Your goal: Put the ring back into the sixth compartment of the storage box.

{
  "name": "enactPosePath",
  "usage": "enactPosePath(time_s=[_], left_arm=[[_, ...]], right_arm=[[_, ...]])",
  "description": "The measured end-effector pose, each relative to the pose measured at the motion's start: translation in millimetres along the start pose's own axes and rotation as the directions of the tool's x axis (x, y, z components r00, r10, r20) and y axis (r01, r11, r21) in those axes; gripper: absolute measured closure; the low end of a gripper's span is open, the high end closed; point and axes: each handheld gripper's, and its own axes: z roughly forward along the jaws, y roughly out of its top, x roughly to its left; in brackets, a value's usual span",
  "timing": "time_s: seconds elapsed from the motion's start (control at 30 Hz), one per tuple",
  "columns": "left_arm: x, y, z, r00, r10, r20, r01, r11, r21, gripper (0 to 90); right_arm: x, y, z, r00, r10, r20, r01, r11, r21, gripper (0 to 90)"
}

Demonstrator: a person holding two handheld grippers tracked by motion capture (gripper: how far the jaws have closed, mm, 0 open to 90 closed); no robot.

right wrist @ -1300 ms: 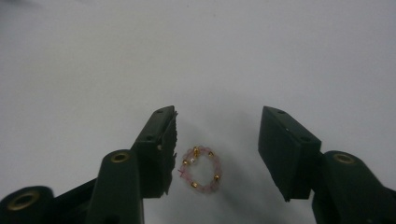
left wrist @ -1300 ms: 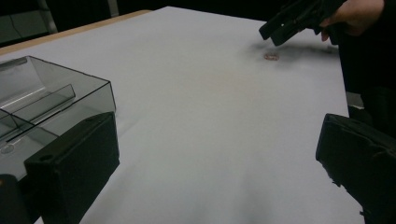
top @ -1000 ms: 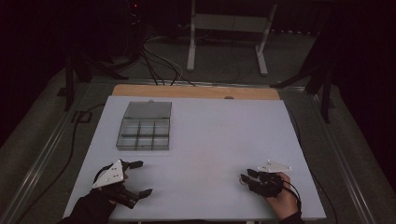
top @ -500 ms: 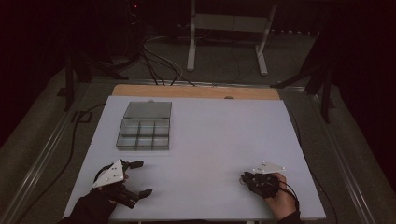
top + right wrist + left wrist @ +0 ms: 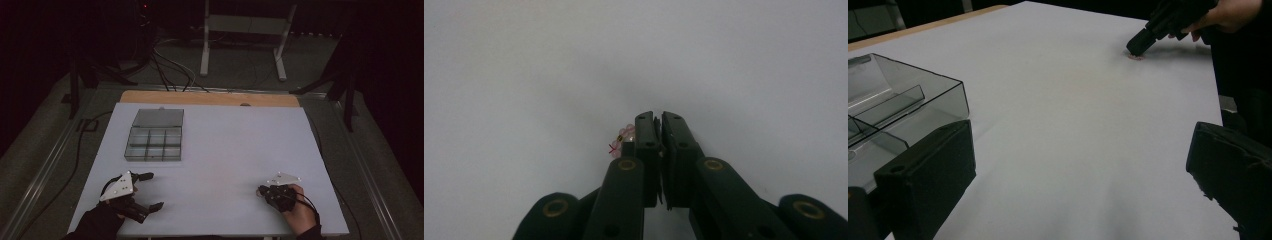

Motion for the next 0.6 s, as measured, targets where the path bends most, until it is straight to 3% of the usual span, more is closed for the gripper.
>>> enactPosePath(time_s=[0.27, 0.43, 0.6], left_arm=[[0.2, 0.0, 0.0, 1.0000, 0.000, -0.006, 0.000, 1.0000, 0.001, 0.4], [0.6, 0.2, -0.7, 1.0000, 0.000, -0.006, 0.000, 1.0000, -0.001, 0.4], [0.5, 0.2, -0.6, 1.0000, -0.001, -0.006, 0.001, 1.0000, 0.001, 0.4]], right_arm=[[-2.1, -0.3, 0.1, 0.9996, 0.024, -0.013, -0.024, 1.000, -0.002, 87.4], [0.2, -0.4, 0.1, 0.9995, 0.032, 0.006, -0.032, 0.999, -0.011, 87.4], [-4.4, -1.6, -0.7, 0.9971, 0.074, -0.017, -0.074, 0.997, -0.021, 87.4]])
